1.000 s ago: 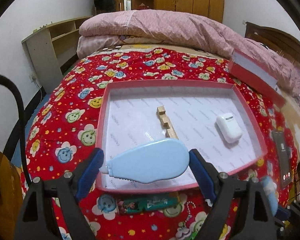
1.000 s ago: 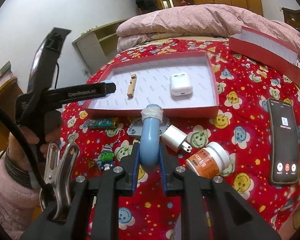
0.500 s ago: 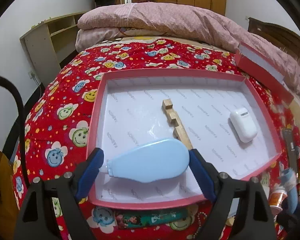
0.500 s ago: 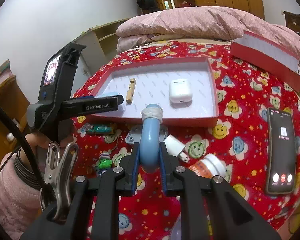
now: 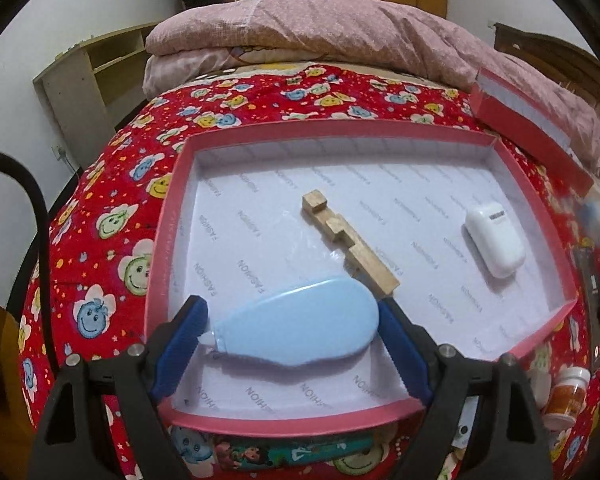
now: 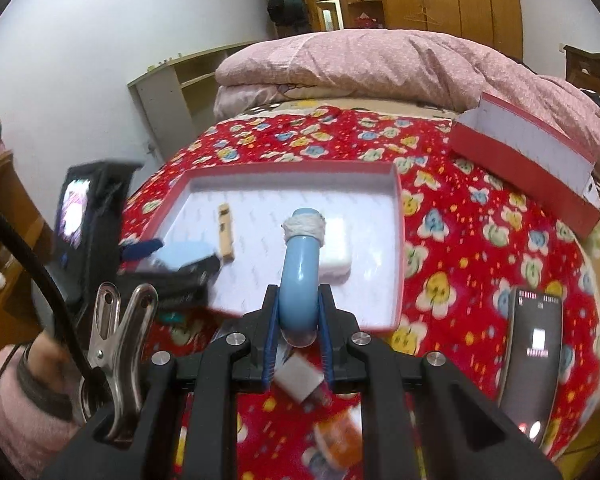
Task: Organize rigid objects
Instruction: 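Lower the blue tube and tape dispenser into the tray and open both grippers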
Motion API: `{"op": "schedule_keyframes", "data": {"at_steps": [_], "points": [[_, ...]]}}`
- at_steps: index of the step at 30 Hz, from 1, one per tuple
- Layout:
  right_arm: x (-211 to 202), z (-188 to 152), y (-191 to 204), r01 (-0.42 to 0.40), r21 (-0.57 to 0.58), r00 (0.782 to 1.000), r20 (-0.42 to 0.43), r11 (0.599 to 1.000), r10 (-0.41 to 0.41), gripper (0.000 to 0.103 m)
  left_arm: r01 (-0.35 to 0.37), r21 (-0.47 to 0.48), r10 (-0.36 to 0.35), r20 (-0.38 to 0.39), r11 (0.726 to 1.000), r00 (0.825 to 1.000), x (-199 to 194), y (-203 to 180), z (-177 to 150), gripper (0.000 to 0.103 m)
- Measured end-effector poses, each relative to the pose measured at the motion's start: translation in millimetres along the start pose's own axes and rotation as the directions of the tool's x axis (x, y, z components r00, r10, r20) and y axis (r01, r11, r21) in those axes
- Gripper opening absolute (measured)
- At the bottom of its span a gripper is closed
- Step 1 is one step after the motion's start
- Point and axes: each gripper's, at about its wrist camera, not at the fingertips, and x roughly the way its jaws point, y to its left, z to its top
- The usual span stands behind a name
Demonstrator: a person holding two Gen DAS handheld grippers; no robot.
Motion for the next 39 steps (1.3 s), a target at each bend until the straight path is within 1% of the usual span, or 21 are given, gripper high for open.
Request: {"op": "schedule_keyframes", "data": {"at_steps": [9,17,20,39], "points": [[49,35,-12,0.044,-0.013,0.998,-0.052,0.999,-0.045,0.019,0.013,0.003,-0.013,-0.005,1.0,1.0,1,1,-1,0.089],[82,48,-21,0.062,-0.006,0.994,-0.094,0.998,-0.062,0.019,0.017,0.004,-0.017,-0.006,1.0,1.0,2,1,-1,0.089],[89,49,-24,0.062,0.001,0.993,-0.102,0.998,-0.062,0.019,0.02,0.003,-0.02,-0.01,1.0,1.0,3,1,0,0.089],[98,61,-27,0.073,0.007,0.993,-0.094,0.997,-0.072,0.019,0.018,0.003,-0.018,-0.009,1.0,1.0,4,0,0,0.09]]}}
